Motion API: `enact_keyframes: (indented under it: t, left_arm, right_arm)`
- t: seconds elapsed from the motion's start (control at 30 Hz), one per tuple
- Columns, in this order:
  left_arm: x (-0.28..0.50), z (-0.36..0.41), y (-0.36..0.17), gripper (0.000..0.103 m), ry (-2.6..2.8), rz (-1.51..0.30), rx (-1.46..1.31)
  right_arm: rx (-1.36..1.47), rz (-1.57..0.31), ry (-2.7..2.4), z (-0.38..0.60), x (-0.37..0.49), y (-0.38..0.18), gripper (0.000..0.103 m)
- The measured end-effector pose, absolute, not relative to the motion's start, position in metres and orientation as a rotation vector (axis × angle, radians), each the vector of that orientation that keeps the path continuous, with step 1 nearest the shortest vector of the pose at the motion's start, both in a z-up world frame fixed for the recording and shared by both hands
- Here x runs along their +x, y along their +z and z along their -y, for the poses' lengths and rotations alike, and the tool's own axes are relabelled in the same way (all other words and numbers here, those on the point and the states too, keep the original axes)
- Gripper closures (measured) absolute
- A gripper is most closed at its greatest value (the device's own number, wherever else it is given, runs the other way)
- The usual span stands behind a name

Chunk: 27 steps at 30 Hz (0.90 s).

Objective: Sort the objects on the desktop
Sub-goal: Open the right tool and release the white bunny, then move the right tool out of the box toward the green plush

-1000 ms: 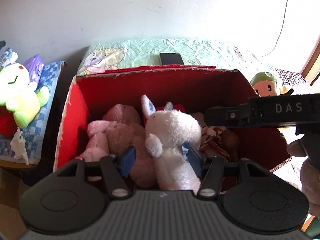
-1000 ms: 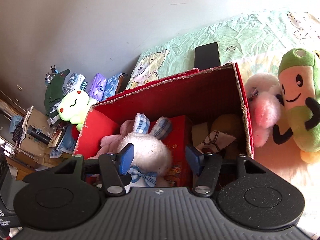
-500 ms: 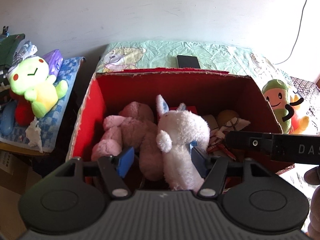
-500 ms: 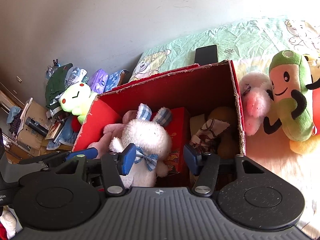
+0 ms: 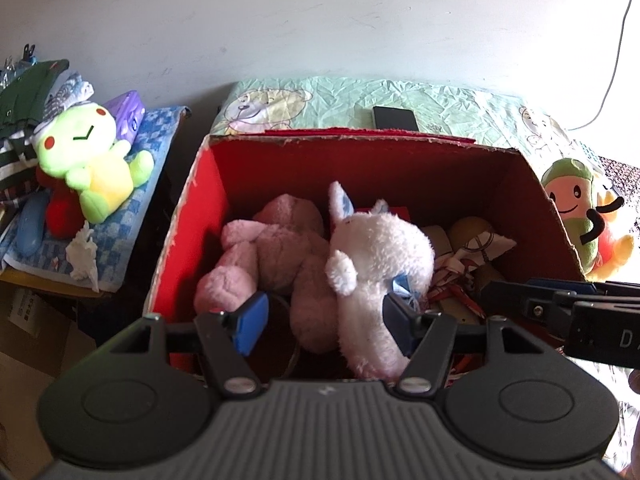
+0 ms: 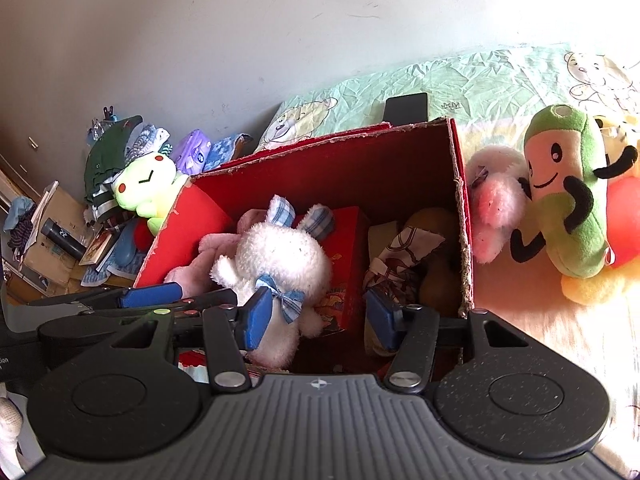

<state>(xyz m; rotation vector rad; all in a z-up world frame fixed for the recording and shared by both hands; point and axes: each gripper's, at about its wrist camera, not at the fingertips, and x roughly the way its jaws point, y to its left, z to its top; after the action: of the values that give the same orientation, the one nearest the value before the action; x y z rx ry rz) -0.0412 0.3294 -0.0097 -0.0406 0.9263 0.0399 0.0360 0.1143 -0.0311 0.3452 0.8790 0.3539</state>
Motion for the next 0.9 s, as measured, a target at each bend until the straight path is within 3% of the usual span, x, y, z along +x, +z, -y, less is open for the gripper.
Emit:
enact_keyframes:
  t: [0.47, 0.63, 0.9]
  left_arm:
    - [-0.046, -0.325, -0.016, 0.035, 0.059, -0.936, -0.037]
    - [-0.05, -0.324, -0.014, 0.041, 0.056, -0.92, -0.039]
    - [-0.066, -0.322, -0.004, 0.042, 0.043, -0.828, -0.039]
  right_arm:
    - [0.339, -0.898, 0.345, -0.113, 0.028, -0.035, 0.047]
    - [0.334, -0.891, 0.352, -0.113, 0.023, -0.036, 0.047]
    - [0.328, -0.854, 0.343, -0.108, 0.015, -0.037, 0.053]
